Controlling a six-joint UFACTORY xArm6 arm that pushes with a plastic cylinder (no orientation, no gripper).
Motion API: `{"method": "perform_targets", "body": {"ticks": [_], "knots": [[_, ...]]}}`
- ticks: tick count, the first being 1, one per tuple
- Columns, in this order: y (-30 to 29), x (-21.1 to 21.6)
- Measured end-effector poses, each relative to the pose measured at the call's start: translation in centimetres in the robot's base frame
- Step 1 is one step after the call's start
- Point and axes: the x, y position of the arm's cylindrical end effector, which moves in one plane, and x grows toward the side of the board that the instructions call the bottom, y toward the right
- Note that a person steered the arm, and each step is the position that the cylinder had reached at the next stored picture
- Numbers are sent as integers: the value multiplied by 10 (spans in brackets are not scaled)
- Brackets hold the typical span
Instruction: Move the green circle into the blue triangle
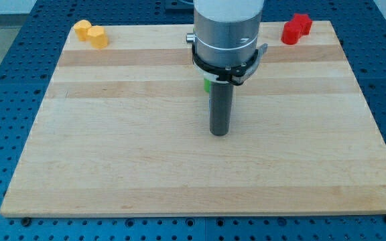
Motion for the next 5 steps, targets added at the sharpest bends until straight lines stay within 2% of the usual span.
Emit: {"method": "perform_targets", "body": {"ticks": [1, 2, 3, 4, 5], "knots": [[-21, 7], [-101, 15], [-132, -26], [-127, -90], [-92, -124]]}}
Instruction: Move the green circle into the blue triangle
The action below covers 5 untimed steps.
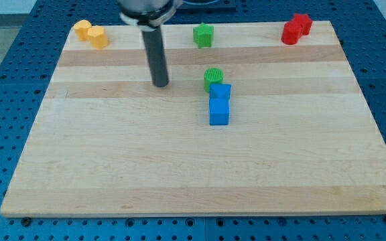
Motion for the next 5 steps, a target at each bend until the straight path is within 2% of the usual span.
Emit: {"method": "perform_targets", "body": {"ticks": [2, 5], "knots": [[74, -27], [83, -24]]}}
